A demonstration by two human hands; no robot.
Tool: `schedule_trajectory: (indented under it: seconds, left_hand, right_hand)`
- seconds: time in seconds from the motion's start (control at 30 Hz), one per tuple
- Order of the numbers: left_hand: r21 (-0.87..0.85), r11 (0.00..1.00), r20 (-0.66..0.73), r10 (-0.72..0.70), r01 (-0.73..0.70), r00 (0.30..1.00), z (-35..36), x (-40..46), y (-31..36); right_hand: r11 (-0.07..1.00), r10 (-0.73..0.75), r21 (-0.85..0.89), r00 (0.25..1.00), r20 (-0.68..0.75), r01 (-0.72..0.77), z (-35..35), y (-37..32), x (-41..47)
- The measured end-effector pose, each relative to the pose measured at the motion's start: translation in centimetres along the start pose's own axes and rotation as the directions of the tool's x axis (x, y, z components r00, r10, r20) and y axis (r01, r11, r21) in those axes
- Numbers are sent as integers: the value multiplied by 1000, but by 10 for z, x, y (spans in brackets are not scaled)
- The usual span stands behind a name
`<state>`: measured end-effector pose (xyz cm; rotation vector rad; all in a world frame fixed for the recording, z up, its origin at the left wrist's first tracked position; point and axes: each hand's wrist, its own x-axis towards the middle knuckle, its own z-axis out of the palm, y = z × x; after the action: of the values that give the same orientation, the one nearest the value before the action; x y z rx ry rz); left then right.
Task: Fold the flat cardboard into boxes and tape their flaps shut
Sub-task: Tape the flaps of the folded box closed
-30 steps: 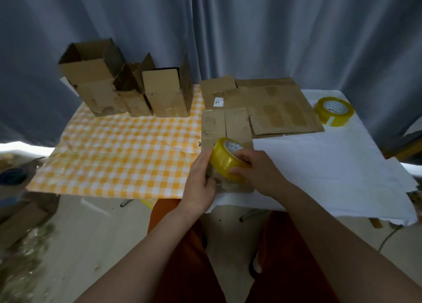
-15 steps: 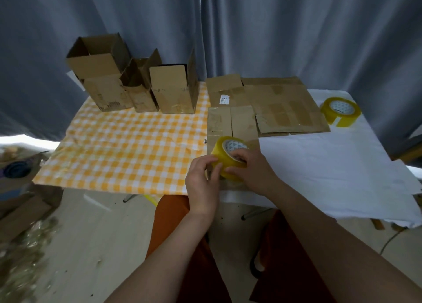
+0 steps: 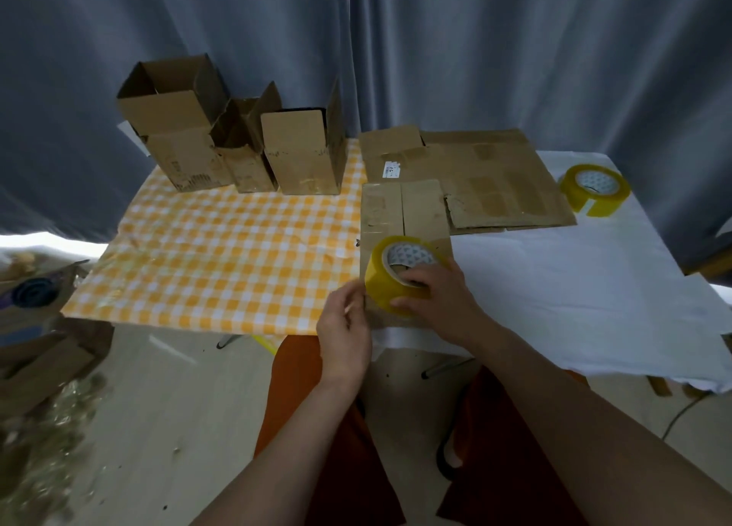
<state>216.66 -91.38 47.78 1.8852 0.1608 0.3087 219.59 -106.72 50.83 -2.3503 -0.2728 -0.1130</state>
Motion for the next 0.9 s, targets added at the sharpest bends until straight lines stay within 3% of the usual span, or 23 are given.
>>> schedule_trajectory:
  seconds: [0.07,0.17,0.33,0.43,0.67,0.83,0.9]
  left_hand:
    - [-21,1000,56,-15,16,998,1,-3,-4]
    - [-72,996,34,-42,44,999,3,-3,-4]
    - [-77,995,-27,64,-66,998,4,-3,-4]
    - [-110,993,-20,35,-37,999,6,-2,-2]
    - [-5,991,-79,136,-137,988,11,0,1]
    - [87,988,-113,136,-127,984,14,9,9]
    - [68,994,-139,99,-90,985,13,19,15]
  right_hand:
    - [1000,-6,20,1000,15,6,0,1,1]
    - [1000,-13,25,1000,21,12,1,2,-2]
    - [1000,1,18,999,45,-2,2,4,-3]
    - [1000,-3,10,999,38,3,3,5,-3]
    - [999,-9,-43,1000,27,10,6,6,-2]
    - [951,-109,-282,992,68,124,5,4,-4]
    - [976,-93,-195,994,49,101,4,3,-7]
